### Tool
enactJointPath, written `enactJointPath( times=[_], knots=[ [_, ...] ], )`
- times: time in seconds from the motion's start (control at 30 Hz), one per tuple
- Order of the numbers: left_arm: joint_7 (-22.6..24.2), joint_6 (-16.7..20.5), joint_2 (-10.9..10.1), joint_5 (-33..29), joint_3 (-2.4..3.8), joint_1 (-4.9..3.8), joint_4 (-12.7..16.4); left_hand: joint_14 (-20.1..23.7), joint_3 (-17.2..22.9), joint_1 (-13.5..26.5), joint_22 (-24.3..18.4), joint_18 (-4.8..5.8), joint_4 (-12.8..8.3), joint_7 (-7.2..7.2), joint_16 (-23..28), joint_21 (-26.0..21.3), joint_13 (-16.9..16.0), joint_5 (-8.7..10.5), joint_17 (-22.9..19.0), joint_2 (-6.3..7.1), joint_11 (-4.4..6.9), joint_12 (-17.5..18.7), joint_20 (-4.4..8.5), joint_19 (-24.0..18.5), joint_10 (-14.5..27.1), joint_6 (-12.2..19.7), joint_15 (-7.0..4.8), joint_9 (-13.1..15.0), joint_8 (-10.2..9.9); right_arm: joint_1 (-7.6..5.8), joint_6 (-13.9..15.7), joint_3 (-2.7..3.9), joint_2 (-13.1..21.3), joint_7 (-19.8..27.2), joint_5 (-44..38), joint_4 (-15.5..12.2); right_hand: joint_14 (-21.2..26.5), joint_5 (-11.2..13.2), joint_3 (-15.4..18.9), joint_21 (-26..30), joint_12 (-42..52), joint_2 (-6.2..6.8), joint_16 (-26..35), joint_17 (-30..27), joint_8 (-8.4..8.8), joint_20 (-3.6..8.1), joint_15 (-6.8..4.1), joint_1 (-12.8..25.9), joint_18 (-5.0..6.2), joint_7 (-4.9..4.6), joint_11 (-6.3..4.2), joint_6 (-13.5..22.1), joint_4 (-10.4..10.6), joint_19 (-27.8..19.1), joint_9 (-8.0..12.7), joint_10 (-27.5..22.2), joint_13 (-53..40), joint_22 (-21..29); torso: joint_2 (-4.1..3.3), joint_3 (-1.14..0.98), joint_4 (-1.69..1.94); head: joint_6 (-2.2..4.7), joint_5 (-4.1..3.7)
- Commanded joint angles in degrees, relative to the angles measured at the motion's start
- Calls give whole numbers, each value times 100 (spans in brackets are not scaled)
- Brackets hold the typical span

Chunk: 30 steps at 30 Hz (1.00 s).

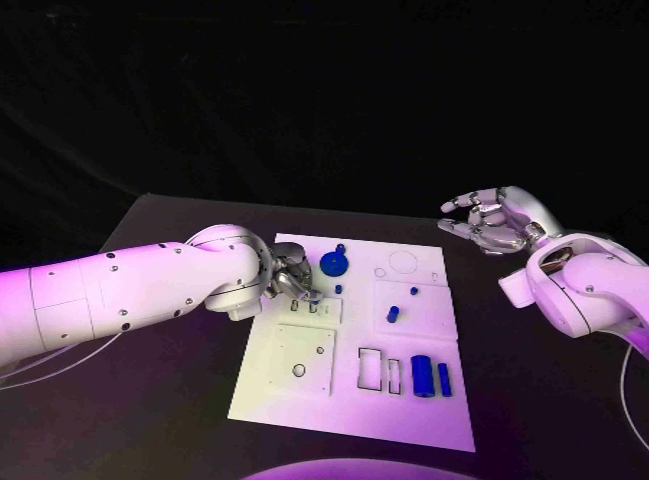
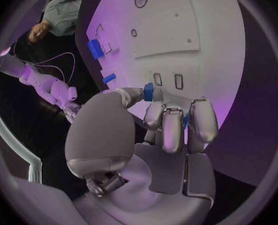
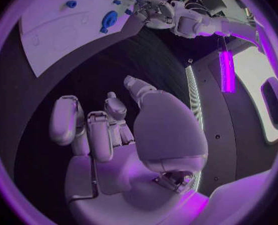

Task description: Assemble the parts on the task board

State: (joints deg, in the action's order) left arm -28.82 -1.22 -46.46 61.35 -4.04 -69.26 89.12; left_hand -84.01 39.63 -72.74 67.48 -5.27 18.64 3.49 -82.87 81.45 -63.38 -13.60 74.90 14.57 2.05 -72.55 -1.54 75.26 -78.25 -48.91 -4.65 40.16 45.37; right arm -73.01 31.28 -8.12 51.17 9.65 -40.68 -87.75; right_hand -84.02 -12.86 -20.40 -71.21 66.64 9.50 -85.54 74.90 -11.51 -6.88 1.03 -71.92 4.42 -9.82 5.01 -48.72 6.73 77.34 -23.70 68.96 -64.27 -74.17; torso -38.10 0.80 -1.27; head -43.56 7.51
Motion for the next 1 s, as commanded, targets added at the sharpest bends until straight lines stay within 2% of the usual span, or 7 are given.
enactJointPath(
  times=[0.03, 0.7, 1.0],
  knots=[
    [5, -178, 24, 242, -5, 13, 0, -282, 877, 19, 6, 61, -835, -154, -18, 27, -14, -3, 250, 28, 9, -40, 0, 50, -42, -202, -51, 119, 44, 4, -76, 1, 4, 1, -8, -6, -278, -34, -11, 24, -6, 12, 32, 279, -33, 17, -34, 55, 64, -1, -7, 52, 33, -38, -1, -23, 2, 2, 0, 4, -4, -17, 5],
    [-37, -509, 95, 382, -22, 39, -95, -283, 889, 65, 27, 65, -830, -169, -19, 36, -42, 12, 252, 26, 21, -65, 11, 62, -69, -235, -62, 109, 75, 6, -85, 1, 7, 6, -8, -3, -279, -78, -10, 28, 3, 10, 31, 286, -49, 16, -35, 70, 64, 0, -8, 57, 56, -37, -1, -19, 1, 2, -3, 5, 7, -52, 0],
    [-44, -614, 134, 404, -33, 41, -123, -283, 889, 92, 39, 68, -823, -178, -18, 41, -55, 21, 252, 21, 28, -76, 17, 69, -83, -254, -67, 100, 92, 7, -86, 1, 8, 9, -8, -5, -278, -109, -10, 32, 6, 8, 33, 282, -59, 16, -35, 80, 64, 1, -9, 61, 72, -37, -1, -20, 5, 2, -4, 7, -3, -69, 7]
  ],
)
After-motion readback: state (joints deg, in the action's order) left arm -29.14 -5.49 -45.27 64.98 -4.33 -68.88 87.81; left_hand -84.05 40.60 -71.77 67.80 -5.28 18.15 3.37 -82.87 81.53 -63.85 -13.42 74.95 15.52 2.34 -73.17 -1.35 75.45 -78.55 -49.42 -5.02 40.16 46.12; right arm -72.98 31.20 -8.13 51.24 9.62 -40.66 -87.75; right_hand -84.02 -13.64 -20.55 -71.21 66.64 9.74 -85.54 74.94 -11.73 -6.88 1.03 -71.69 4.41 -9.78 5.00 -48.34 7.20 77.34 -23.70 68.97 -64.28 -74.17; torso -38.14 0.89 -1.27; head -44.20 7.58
